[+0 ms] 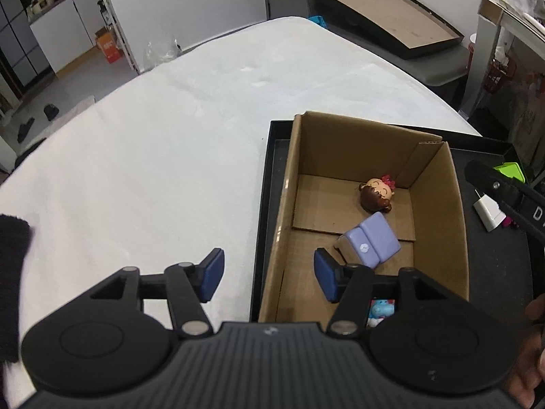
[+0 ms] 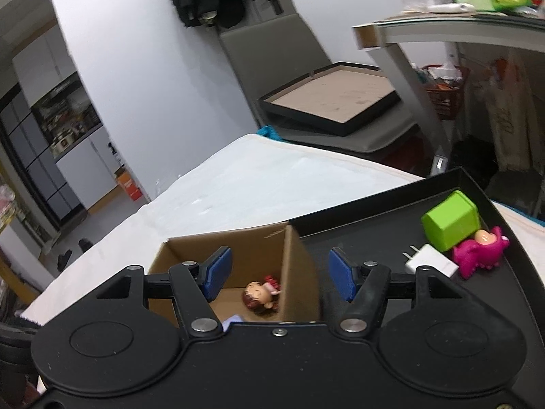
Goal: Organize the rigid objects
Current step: 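Move the right tool over the white charger and close on it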
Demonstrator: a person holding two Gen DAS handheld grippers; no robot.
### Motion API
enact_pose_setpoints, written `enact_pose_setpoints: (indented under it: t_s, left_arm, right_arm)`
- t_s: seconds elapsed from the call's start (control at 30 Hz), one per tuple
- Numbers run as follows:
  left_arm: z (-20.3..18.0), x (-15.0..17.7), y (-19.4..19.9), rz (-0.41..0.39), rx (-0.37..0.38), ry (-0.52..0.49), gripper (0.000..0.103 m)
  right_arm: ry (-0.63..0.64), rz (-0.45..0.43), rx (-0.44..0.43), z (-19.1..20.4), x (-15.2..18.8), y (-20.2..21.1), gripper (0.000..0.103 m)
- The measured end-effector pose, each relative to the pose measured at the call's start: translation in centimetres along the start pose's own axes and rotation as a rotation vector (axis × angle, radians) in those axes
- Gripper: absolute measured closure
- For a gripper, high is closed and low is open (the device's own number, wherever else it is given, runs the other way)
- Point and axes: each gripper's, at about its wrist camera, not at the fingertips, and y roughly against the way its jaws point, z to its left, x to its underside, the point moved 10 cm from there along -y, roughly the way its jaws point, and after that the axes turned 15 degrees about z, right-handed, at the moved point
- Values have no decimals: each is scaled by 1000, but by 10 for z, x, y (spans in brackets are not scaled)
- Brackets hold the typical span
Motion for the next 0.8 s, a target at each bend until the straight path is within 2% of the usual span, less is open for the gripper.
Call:
enact_pose_setpoints:
  t_s: [0.1, 0.43, 0.63, 0.8]
  left_arm:
    - [-8, -2, 3, -9, -28, -14, 39]
    - [-41, -13, 1, -9, -90, -59, 38]
    - [-54, -20, -6, -4, -129, -80, 37]
    - [-56, -27, -13, -7, -197, -111, 37]
  right_arm:
    - [-52, -2, 11, -18, -1, -1, 40]
    - [-209, 33, 86, -76, 6, -12, 40]
    - [-221, 55, 104, -96, 12, -23, 40]
    - [-213, 56, 141, -111, 13, -31, 41]
